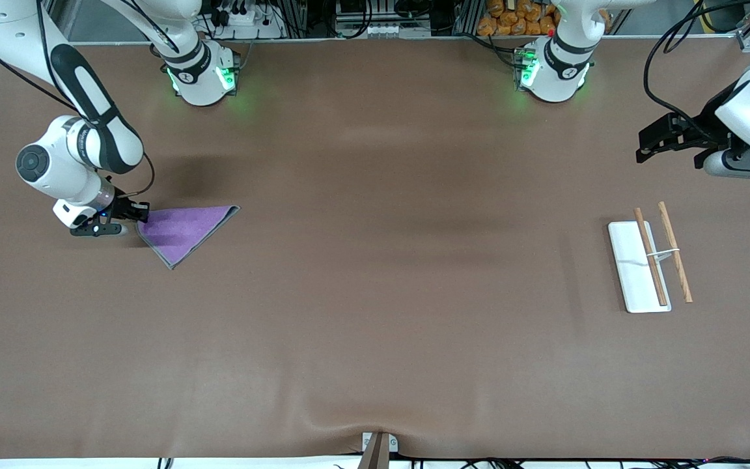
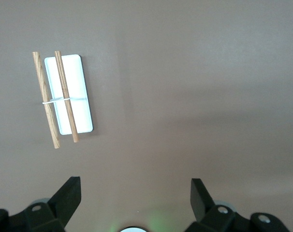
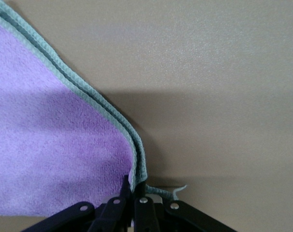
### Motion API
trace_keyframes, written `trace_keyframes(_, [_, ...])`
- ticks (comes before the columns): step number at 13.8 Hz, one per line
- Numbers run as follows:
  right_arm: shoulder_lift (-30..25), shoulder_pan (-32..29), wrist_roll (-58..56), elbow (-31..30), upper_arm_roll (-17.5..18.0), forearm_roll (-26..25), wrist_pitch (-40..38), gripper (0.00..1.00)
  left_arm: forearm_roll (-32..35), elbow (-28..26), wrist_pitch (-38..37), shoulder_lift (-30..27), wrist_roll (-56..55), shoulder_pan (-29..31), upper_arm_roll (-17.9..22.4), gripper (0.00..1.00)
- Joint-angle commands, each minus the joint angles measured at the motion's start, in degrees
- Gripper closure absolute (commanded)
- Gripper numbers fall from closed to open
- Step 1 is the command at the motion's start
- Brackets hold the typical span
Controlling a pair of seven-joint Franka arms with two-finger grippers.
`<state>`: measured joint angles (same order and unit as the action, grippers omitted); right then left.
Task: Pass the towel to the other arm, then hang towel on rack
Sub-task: 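Lower the right gripper and pinch the purple towel's corner, then lift the towel with the right gripper while the left gripper approaches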
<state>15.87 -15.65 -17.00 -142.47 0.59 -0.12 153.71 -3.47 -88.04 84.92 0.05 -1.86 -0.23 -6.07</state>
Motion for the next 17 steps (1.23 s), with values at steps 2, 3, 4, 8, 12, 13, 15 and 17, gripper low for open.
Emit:
trace_keyframes(2, [-1.4,-0.4,0.6,-0.5,0.9,0.6,-3.8,1.00,-0.3,0.1,-0.5,-0.4,0.9,0.1,-0.2,0.00])
trace_keyframes(3, [-1.9,-0.4,2.0,-0.1,1.0,0.6,-5.3,1.00,-0.4,0.1,-0.5,-0.4,0.9,0.1,-0.2,0.00])
trace_keyframes(4, [-2.5,0.6,4.1,0.6,1.1,0.6,-7.5,1.00,-0.4,0.1,-0.5,-0.3,0.9,0.1,-0.3,0.00])
trace_keyframes(8, [-6.1,5.9,12.1,1.6,1.1,0.6,-13.2,1.00,-0.7,0.0,-0.5,-0.2,0.8,0.1,-0.3,0.00])
trace_keyframes(12, [-8.8,9.1,17.6,3.2,1.2,0.7,-19.0,1.00,-0.9,0.1,-0.4,0.7,0.4,-0.1,-0.5,0.00])
trace_keyframes(13, [-9.4,10.4,20.0,3.7,1.2,0.7,-20.6,1.00,-1.3,0.2,-0.4,1.3,0.3,-0.1,-0.7,0.00])
trace_keyframes(15, [-11.2,13.6,24.2,3.9,1.2,0.8,-22.2,1.00,-4.3,0.3,-0.1,2.1,0.0,0.0,-0.6,0.00])
trace_keyframes(17, [-11.8,15.7,27.2,4.1,1.2,1.2,-23.6,1.00,-4.4,0.4,0.2,2.4,-0.3,-0.3,-0.6,0.00])
